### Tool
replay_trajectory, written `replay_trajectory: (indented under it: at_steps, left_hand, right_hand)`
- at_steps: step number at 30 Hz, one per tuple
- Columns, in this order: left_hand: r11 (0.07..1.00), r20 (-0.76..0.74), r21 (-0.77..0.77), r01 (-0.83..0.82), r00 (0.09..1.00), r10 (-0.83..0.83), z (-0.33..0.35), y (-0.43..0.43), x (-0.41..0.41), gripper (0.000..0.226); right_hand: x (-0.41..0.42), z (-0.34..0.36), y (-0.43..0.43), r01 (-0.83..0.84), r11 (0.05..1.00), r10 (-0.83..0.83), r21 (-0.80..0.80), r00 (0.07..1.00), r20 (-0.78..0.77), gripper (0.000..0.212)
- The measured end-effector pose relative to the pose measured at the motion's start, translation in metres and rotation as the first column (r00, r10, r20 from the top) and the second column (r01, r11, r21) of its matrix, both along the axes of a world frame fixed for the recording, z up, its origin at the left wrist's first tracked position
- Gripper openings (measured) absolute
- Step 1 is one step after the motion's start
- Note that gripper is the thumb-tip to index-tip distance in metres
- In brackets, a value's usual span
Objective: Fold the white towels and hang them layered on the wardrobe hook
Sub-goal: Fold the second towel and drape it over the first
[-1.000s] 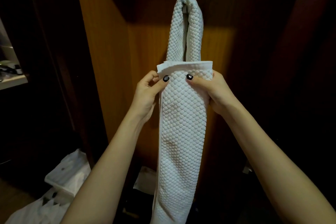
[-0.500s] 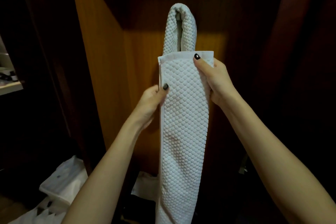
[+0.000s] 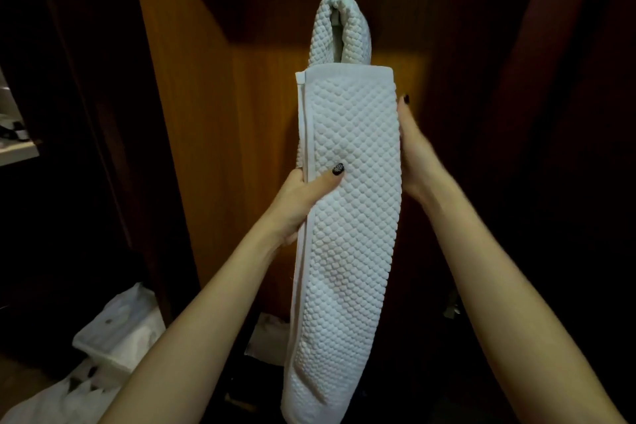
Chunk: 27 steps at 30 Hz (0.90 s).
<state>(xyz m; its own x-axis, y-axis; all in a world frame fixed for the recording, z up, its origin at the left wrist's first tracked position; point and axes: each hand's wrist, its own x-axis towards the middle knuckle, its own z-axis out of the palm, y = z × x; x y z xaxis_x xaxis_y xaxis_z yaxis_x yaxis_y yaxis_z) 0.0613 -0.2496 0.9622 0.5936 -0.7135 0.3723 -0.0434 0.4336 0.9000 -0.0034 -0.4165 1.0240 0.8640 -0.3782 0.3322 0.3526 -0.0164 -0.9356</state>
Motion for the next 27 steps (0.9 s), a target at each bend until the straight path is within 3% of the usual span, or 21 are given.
replay_trajectory:
  at_steps: [3,7,11,14,16,19,23,27]
  left_hand:
    - [0.998,-0.066,-0.025,-0.055,0.996,0.053,0.004,-0.001,0.003,0.021]
    - [0.993,-0.006,-0.007,-0.117,0.993,0.117,0.014,0.003,0.013,0.022]
    - [0.966,0.132,0.095,-0.241,0.965,0.227,0.018,0.001,0.016,0.025]
    - [0.940,0.142,0.122,-0.318,0.943,0.300,0.016,0.002,0.017,0.016]
    - [0.867,0.189,0.155,-0.473,0.876,0.444,0.003,0.006,0.015,0.023]
    - [0.708,0.273,0.098,-0.699,0.703,0.657,-0.041,0.014,0.002,0.033]
    - [0.659,0.291,0.065,-0.749,0.646,0.706,-0.083,0.016,-0.019,0.027]
    - [0.602,0.359,0.078,-0.794,0.586,0.727,-0.083,0.016,-0.019,0.028]
  right_hand:
    - [-0.013,-0.061,0.009,-0.083,0.996,0.087,0.042,0.992,-0.093,0.081]
    - [-0.032,-0.105,0.020,-0.111,0.991,0.119,0.080,0.987,-0.111,0.046]
    - [-0.034,-0.101,0.028,-0.112,0.990,0.113,0.089,0.994,-0.009,0.040]
    - [-0.027,-0.097,0.033,-0.068,0.992,0.066,0.104,0.998,0.024,0.030]
    - [-0.023,-0.096,0.035,-0.053,0.990,0.049,0.129,0.998,0.038,0.026]
    - [-0.018,-0.090,0.034,-0.065,0.981,0.057,0.180,0.997,0.048,0.026]
    - [-0.013,-0.082,0.029,-0.050,0.984,0.044,0.172,0.998,0.039,0.033]
    - [-0.013,-0.084,0.030,-0.030,0.988,0.022,0.153,0.998,0.058,0.026]
